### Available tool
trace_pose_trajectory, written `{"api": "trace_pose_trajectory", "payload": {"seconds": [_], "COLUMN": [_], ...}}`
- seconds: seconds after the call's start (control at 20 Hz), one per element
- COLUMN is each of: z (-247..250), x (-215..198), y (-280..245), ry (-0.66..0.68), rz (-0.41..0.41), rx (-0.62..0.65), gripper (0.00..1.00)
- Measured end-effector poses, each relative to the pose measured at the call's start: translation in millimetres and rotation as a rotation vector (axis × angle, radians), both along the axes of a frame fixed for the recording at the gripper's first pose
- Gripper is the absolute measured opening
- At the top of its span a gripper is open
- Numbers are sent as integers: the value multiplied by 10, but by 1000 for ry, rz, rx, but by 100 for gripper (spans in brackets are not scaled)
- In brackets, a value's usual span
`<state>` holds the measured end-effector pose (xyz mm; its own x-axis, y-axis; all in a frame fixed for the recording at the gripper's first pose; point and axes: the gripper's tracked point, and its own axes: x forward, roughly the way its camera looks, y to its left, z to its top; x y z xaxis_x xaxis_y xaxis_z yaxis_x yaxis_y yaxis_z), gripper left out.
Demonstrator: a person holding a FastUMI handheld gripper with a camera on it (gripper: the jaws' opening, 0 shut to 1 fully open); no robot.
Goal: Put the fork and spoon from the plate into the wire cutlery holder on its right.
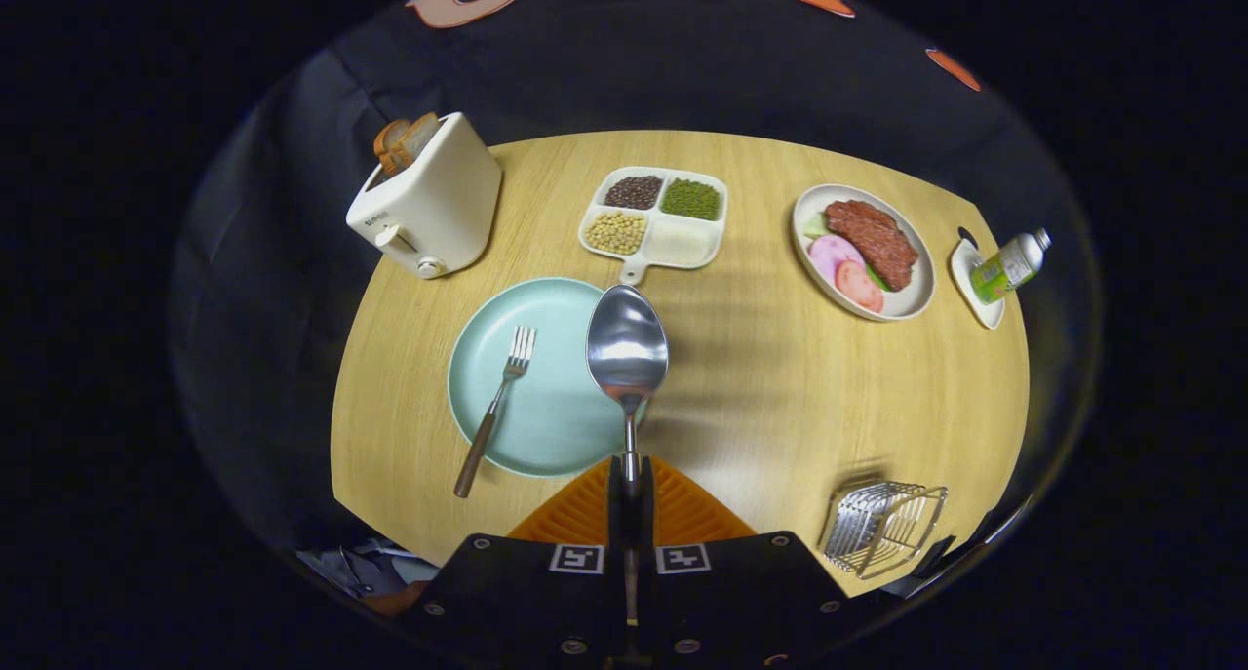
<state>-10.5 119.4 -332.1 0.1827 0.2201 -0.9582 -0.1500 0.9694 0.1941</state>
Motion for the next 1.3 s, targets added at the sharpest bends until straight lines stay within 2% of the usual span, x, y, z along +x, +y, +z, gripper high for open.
{"api": "trace_pose_trajectory", "payload": {"seconds": [0.4,0.6,0.75,0.95,1.3], "z": [229,201,117,-64,-204], "x": [-501,-821,-1041,-1240,-1214], "y": [-1254,-1828,-2069,-2132,-2246], "ry": [1,34,68,130,153], "rz": [-172,-230,-231,-217,-210], "rx": [-57,-100,-116,-102,-88], "gripper": [5,5,5,5,8]}}
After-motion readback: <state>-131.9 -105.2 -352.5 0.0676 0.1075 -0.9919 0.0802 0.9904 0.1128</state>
